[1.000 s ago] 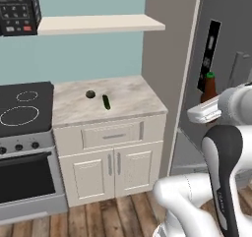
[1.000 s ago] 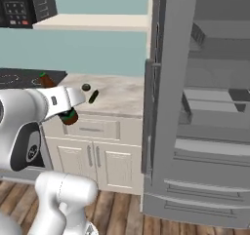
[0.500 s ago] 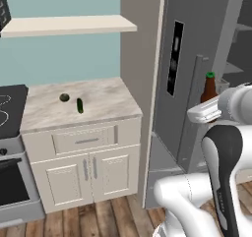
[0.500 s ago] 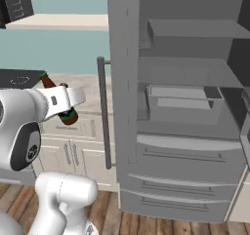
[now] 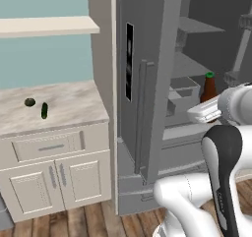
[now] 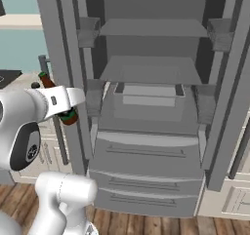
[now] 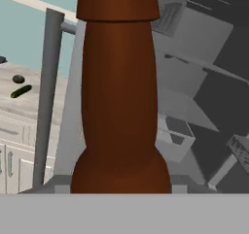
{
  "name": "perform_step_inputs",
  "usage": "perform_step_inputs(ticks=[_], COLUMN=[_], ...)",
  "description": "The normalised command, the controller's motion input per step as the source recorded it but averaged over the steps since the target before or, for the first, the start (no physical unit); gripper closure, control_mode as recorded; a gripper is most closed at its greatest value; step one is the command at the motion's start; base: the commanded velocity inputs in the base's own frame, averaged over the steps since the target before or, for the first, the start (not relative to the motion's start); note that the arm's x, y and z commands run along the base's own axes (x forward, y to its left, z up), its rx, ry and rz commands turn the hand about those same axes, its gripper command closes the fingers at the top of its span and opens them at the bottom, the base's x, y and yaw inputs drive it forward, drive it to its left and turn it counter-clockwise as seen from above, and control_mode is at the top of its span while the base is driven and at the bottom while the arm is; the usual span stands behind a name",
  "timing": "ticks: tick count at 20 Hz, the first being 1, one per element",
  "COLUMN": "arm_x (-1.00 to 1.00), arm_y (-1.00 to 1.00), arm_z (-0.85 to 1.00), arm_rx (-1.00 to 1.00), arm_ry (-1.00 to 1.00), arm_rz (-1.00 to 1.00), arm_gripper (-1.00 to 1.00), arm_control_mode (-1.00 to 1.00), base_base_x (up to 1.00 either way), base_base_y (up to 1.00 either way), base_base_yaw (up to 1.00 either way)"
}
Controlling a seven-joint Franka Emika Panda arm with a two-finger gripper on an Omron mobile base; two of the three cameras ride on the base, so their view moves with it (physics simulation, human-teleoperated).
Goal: Place the beer on the top shelf of the fridge to keep it out of children's reach, and place the cucumber and squash on lower shelves for easy access.
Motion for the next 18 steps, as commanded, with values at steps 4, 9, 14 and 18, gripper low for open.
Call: perform_step_inputs(ticks=[4,9,14,18], arm_x=[0.0,0.0,0.0,0.0], arm_y=[0.0,0.0,0.0,0.0], arm_z=[0.0,0.0,0.0,0.0], arm_rx=[0.0,0.0,0.0,0.0], arm_ry=[0.0,0.0,0.0,0.0], arm_rz=[0.0,0.0,0.0,0.0], arm_gripper=[1.0,1.0,1.0,1.0], arm_control_mode=[1.0,1.0,1.0,1.0], base_base_x=[0.0,0.05,0.15,0.23], base_base_y=[-0.69,-0.56,-0.47,-0.39], base_base_yaw=[-0.03,0.0,0.0,0.0])
